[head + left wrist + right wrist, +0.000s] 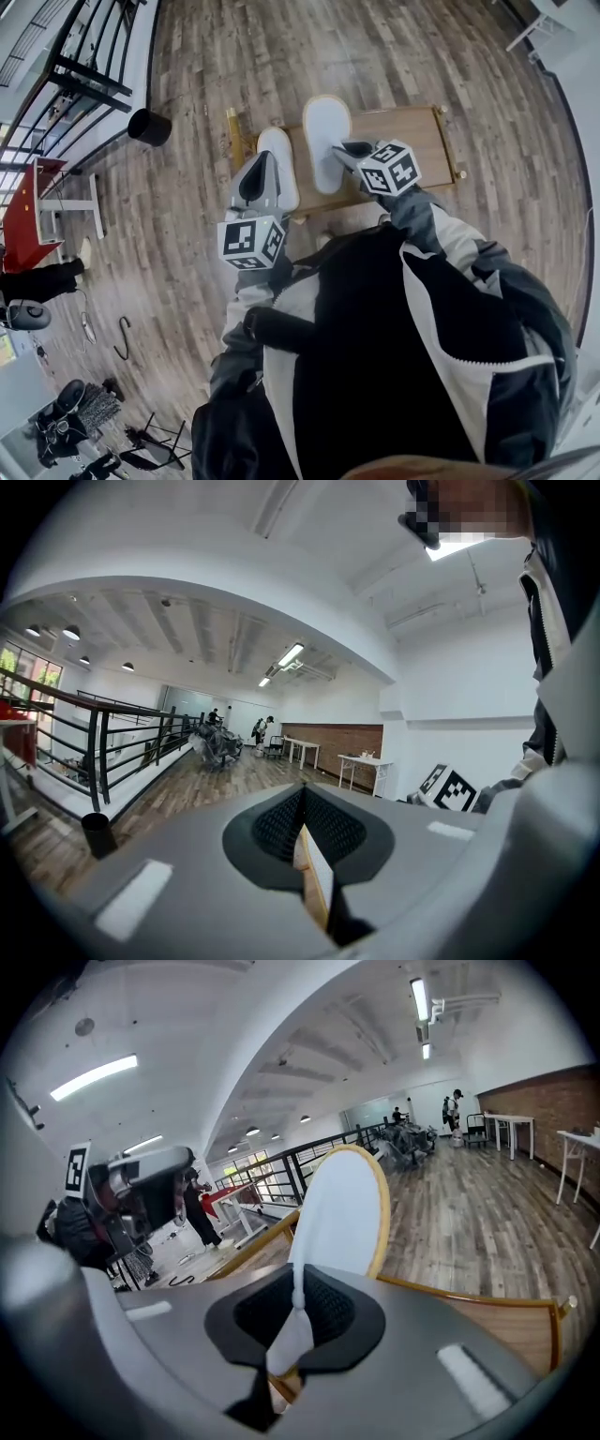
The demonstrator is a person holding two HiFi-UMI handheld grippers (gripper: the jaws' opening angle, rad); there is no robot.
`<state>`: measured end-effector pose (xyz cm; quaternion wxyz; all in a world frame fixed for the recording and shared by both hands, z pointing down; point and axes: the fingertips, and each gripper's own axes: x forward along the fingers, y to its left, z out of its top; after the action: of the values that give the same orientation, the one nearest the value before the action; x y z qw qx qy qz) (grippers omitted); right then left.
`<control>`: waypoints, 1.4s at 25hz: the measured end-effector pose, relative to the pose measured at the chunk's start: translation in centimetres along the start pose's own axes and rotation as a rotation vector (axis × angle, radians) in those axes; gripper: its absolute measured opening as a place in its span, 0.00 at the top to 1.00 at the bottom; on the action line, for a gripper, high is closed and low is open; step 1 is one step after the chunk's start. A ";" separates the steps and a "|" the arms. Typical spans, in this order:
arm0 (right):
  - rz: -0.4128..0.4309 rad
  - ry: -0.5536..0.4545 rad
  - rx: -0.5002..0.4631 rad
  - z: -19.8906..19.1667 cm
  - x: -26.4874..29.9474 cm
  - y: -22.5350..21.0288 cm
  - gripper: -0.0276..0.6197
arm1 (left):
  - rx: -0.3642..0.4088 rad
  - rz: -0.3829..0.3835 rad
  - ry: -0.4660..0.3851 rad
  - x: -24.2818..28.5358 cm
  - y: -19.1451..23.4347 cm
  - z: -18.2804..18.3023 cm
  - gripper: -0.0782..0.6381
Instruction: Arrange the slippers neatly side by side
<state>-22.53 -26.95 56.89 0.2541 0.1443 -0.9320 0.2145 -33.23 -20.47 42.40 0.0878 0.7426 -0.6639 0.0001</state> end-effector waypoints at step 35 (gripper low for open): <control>-0.162 0.389 0.115 -10.5 16.2 -6.5 0.71 | 0.044 0.012 0.081 -3.5 3.8 -2.0 0.87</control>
<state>-29.18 -30.23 75.91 0.4370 0.1886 -0.8370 0.2700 -37.19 -17.18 44.48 0.0983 0.7399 -0.6640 0.0455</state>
